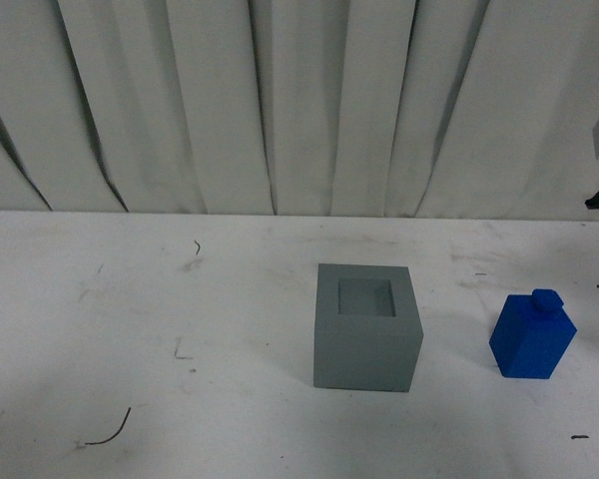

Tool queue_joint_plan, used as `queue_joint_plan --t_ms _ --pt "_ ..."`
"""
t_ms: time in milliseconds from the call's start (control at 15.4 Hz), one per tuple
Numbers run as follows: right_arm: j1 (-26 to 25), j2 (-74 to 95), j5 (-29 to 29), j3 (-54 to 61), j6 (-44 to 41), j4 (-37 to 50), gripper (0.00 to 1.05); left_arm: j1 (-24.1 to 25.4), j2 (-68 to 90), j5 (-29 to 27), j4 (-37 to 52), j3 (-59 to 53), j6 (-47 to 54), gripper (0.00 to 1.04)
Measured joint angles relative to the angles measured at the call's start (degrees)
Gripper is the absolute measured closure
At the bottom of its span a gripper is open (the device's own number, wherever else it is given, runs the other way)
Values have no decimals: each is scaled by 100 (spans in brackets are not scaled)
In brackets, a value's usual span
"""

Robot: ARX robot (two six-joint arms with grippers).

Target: Insert blue part into gray base

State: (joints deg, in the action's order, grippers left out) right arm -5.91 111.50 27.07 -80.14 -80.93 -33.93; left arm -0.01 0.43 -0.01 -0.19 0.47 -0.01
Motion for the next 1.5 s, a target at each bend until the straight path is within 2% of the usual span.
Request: queue_joint_plan --t_ms 521,1498 --pt "398 1029 -262 -929 -568 -1176 6 0 0 0 2 0 0 7" --pt "365 1792 -140 -1023 -621 -885 6 0 0 0 0 0 0 7"
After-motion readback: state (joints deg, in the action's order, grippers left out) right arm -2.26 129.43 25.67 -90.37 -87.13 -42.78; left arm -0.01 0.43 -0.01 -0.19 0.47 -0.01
